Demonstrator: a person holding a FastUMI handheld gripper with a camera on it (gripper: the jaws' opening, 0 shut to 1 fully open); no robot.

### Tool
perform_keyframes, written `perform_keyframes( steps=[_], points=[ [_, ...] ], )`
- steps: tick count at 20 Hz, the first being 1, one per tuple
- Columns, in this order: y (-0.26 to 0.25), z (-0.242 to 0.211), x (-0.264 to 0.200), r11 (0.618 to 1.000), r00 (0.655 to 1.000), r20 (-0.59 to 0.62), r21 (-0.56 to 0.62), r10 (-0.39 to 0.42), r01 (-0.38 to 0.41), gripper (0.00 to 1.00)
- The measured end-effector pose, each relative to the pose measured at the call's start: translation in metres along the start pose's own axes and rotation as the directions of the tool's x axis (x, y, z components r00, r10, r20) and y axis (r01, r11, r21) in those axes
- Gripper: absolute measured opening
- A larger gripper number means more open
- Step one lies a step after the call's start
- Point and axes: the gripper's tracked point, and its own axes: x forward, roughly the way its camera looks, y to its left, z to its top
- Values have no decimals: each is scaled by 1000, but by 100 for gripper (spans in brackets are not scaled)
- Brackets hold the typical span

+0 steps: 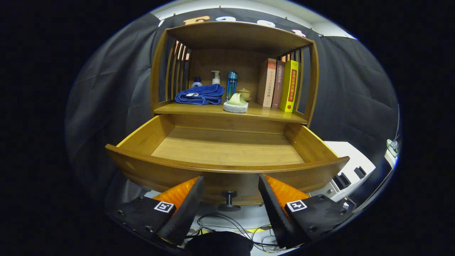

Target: Pull open the drawer, take out the items inside it, and place them on the countertop above the cabinet.

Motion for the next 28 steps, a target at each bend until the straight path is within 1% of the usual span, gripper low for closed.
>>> perform_keyframes(
  steps=[5,9,13,20,24,28],
  points=[
    [2,-2,0,1000,1000,2,13,-5,5,99],
    [5,1,10,999,1000,-8,41,-16,16,99],
    [4,7,20,999,1000,-5,44,-15,15,99],
    [4,24,58,1000,1000,15,21,-15,15,99],
    [6,46,88,1000,999,49,-2,-11,11,99],
    [19,61,115,999,997,72,-45,16,-13,98]
  ],
)
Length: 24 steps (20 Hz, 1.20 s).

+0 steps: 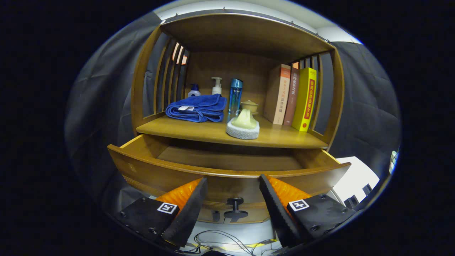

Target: Pull open the drawer, take out the items inside it, and place them on the countertop above the cabinet.

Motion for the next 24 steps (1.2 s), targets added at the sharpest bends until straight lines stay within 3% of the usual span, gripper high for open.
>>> perform_keyframes(
  steps=[19,24],
  points=[
    [6,16,85,1000,1000,-3,26,-4,4,97],
    [6,15,86,1000,1000,-17,13,-4,4,96]
  ],
)
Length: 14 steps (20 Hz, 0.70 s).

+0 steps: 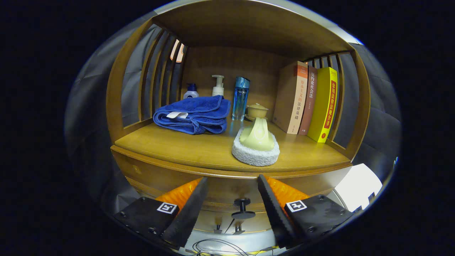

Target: Pull open the drawer, take out the items inside it, and place them on the countertop above the cabinet.

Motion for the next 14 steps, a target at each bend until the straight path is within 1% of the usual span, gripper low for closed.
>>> perform_keyframes(
  steps=[2,5,7,10,14],
  points=[
    [-3,15,-2,1000,1000,14,16,-6,6,96],
    [-8,52,-18,1000,998,66,3,-6,6,99],
    [-15,80,-34,1000,995,96,-9,-5,6,99],
    [-20,128,-58,1000,989,145,12,-1,-1,99],
    [-36,187,-91,1000,979,202,17,-22,19,99]
  ],
)
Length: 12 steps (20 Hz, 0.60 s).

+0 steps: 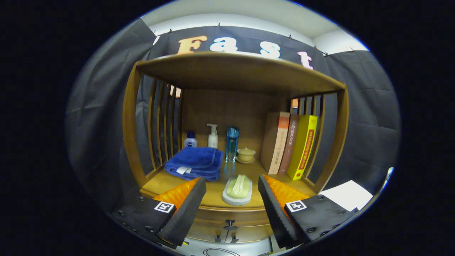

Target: Pull open the drawer, take out the items inside it, and place them on the countertop above the cabinet.

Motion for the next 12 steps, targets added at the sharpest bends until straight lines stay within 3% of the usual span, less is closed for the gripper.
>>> perform_keyframes(
  steps=[5,12],
  points=[
    [-25,54,-49,997,996,43,33,-72,71,99],
    [-33,84,-83,994,994,78,88,-77,70,99]
  ],
)
